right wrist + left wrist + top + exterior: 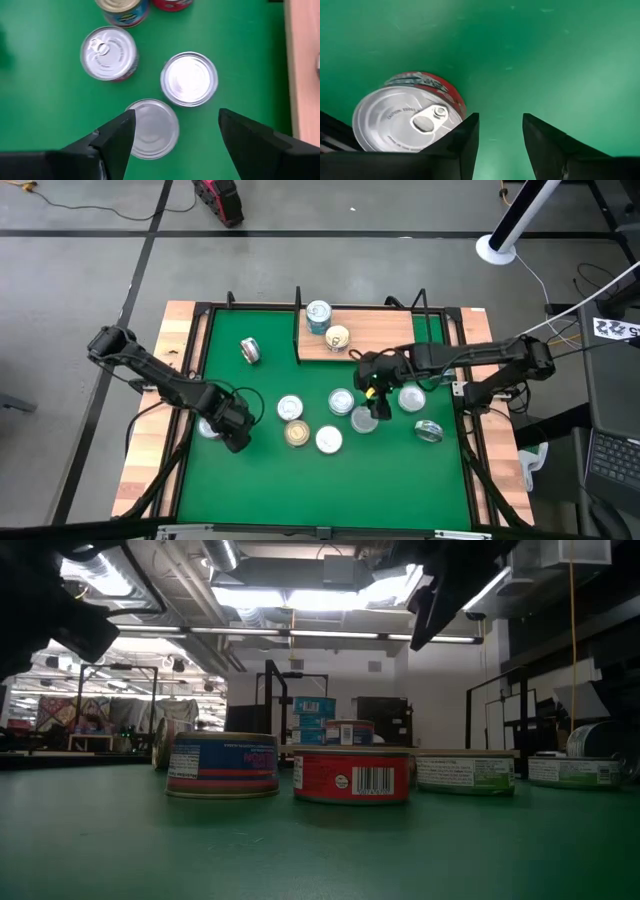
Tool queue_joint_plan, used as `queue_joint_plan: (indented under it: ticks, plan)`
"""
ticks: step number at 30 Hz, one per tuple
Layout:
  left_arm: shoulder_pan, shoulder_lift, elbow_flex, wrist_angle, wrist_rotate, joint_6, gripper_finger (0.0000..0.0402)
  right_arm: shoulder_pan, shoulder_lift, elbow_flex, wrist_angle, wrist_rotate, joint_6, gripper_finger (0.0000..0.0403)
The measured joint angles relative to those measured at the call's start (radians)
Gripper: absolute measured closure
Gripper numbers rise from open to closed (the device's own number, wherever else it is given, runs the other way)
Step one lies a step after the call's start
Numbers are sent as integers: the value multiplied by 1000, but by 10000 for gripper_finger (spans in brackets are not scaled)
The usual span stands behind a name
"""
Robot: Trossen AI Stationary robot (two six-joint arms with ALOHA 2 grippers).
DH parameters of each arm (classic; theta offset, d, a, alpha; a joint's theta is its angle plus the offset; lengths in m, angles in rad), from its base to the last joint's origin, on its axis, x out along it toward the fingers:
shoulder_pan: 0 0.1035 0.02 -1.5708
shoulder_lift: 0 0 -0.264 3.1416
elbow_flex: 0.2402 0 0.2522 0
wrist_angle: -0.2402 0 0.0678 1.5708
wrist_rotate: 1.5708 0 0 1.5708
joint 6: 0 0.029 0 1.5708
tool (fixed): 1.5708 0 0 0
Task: Stack canned seafood by type on shelf
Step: Put the red tuna can on the shelf
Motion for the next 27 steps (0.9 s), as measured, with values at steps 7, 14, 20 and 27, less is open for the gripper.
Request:
queue_joint_plan:
  ticks: [7,14,20,27]
  plan:
    - [-27,0,0,-76,-25,-83,263,49,0,0,0,15,2,121]
    - [-59,21,0,-74,-25,-97,263,61,0,0,21,21,3,121]
    - [-69,110,0,-72,-24,-92,263,61,0,0,48,23,3,121]
    - [-69,180,8,-82,-17,-94,263,61,0,0,47,23,3,121]
